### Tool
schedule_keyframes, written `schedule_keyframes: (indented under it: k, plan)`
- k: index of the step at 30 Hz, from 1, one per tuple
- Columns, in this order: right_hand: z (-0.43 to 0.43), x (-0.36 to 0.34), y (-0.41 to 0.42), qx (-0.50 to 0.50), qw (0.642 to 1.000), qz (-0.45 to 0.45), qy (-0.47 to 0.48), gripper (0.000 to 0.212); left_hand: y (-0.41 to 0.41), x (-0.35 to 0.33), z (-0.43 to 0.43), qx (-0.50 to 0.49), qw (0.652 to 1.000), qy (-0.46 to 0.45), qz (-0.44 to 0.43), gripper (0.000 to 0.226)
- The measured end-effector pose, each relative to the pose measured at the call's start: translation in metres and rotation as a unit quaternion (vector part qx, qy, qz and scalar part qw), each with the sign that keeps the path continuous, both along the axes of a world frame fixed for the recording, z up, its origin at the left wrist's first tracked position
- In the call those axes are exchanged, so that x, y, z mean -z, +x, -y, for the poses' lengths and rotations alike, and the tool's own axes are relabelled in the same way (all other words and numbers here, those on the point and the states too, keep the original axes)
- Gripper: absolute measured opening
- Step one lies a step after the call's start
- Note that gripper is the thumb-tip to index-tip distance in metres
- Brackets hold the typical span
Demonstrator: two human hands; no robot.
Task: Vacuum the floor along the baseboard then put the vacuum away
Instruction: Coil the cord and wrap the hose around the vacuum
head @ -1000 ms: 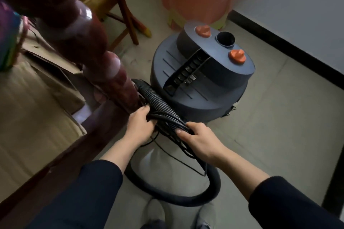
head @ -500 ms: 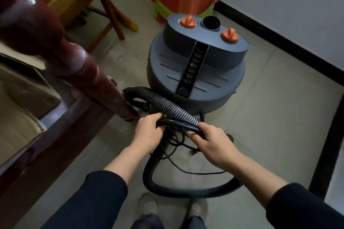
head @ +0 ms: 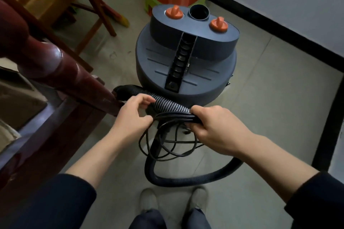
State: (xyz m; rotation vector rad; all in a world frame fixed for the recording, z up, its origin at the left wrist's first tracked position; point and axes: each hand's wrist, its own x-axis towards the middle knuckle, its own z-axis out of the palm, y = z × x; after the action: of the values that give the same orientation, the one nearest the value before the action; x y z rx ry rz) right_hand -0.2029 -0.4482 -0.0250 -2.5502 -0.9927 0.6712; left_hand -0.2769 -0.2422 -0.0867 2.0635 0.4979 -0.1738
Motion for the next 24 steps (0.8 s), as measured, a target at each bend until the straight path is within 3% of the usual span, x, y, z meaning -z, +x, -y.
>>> schedule_keyframes:
  k: [4,9,14,21,24]
  plan:
    - [0.004,-0.003,0.0,-0.014,0.999,-0.035,-0.037,0.01,0.01,0.016,0.002,0.094,0.968,0.229,0.042,0.05]
    - [0.012,-0.005,0.005,-0.027,0.991,-0.094,-0.087,0.016,0.025,0.034,-0.001,0.177,0.894,0.389,0.133,0.061]
    - [0.022,-0.025,0.016,-0.002,0.994,-0.096,-0.046,0.027,0.026,0.035,-0.003,0.24,0.866,0.401,0.176,0.06]
    - [0.005,-0.038,0.009,-0.029,0.975,-0.216,-0.035,0.023,-0.029,0.041,-0.028,0.316,0.876,0.335,0.144,0.064]
    - [-0.008,-0.035,0.006,0.028,0.943,-0.326,0.063,0.013,-0.044,0.048,-0.041,0.31,0.883,0.324,0.136,0.059]
